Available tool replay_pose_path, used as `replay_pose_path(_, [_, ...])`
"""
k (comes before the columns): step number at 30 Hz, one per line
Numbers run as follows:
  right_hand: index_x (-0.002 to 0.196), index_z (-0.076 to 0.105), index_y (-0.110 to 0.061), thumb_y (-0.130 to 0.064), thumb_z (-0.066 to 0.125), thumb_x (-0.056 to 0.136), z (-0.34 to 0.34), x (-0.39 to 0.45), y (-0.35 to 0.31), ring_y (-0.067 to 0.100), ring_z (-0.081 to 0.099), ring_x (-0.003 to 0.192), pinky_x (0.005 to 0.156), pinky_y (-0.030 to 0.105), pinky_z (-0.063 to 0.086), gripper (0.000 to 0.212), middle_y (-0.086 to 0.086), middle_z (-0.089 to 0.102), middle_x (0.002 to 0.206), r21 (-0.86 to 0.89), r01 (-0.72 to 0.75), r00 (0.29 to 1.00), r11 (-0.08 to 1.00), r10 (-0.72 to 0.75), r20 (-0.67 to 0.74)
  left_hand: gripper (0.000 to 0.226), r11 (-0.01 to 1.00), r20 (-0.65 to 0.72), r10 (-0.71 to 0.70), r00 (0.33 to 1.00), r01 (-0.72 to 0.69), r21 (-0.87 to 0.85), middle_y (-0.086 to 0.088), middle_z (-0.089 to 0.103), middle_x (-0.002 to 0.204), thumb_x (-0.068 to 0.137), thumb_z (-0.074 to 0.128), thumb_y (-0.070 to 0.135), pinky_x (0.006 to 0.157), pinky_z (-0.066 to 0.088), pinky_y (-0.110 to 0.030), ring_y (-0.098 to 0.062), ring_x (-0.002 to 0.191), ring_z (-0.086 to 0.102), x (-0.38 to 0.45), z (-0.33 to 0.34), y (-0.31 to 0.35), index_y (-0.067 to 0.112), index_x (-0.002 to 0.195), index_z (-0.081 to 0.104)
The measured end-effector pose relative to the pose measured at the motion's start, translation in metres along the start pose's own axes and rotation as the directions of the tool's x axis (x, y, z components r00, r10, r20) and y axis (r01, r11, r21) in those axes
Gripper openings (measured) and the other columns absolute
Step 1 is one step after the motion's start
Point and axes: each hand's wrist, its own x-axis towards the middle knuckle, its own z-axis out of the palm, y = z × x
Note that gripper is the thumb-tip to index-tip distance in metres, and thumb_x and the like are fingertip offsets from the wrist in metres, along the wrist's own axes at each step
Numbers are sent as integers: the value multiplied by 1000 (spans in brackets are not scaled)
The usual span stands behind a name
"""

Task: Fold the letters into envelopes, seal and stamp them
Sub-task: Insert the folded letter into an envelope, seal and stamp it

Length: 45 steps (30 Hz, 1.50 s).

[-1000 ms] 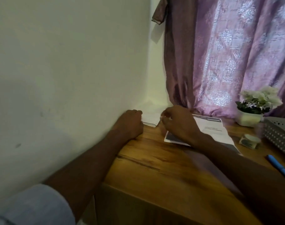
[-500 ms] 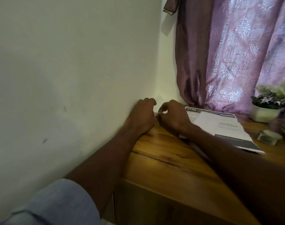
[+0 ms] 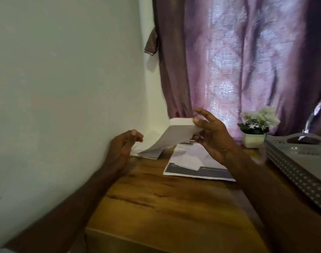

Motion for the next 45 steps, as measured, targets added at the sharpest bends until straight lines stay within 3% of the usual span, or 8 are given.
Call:
replay_pose_path(7, [144,56,-9,-9,62,94,-32,-2,-5,19,69,76,93,47,57,50,3,70,86,455,-86,996,886,60,72,51,995,-16,-62,998,61,-73,-9,79,90,106,43,44,87,57,-38,-21,89,74,13,23,39,5,98,76])
replay_pose_path(9, [146,54,-8,-7,63,90,-36,-3,0,15,65,65,67,39,63,57,1,64,79,509,-153,985,847,88,150,50,980,184,-166,969,184,-83,-8,80,93,105,48,49,92,57,-43,-25,93,75,31,38,58,7,104,76])
replay_pose_path(14, [131,63,-11,-6,69,89,-35,6,12,19,69,73,67,33,62,43,6,62,83,478,-213,965,852,108,239,65,871,705,-345,620,492,-7,-14,72,120,91,60,61,87,60,-35,-28,100,71,65,98,76,10,132,62])
replay_pose_path(20, [118,67,-20,-5,59,97,-31,16,24,25,64,103,97,41,55,27,9,68,117,340,-88,995,936,67,71,42,841,744,-313,591,536,-72,3,79,94,81,75,57,67,57,-18,-9,77,75,63,121,46,27,109,75])
replay_pose_path(26, [102,74,-19,-18,71,91,-28,12,21,14,60,74,60,27,45,11,-1,72,82,-65,-189,917,980,152,-368,47,667,649,-417,636,699,-257,-13,77,86,76,86,32,52,59,-30,-21,63,73,65,77,19,10,117,76])
replay_pose_path(31, [103,74,-14,-33,60,90,-30,0,33,35,68,99,85,38,54,27,11,73,103,-940,-341,907,22,-256,-335,25,676,543,-584,603,732,-86,-10,77,105,85,83,24,76,60,-33,-24,92,73,65,73,11,13,107,79])
replay_pose_path(39, [108,64,-18,-73,61,83,-26,-14,44,29,61,95,76,35,46,61,10,69,114,-937,-292,954,-192,18,-300,38,612,478,-688,546,791,-22,-17,66,126,88,79,11,110,49,-47,-29,109,62,60,62,-7,6,125,71])
replay_pose_path(45, [121,62,-17,-47,73,78,-24,-11,44,33,64,108,77,34,46,53,12,67,121,-938,-301,943,-173,94,-320,28,664,527,-629,571,748,-18,-15,74,113,89,78,16,86,59,-36,-27,99,71,57,64,0,13,116,76])
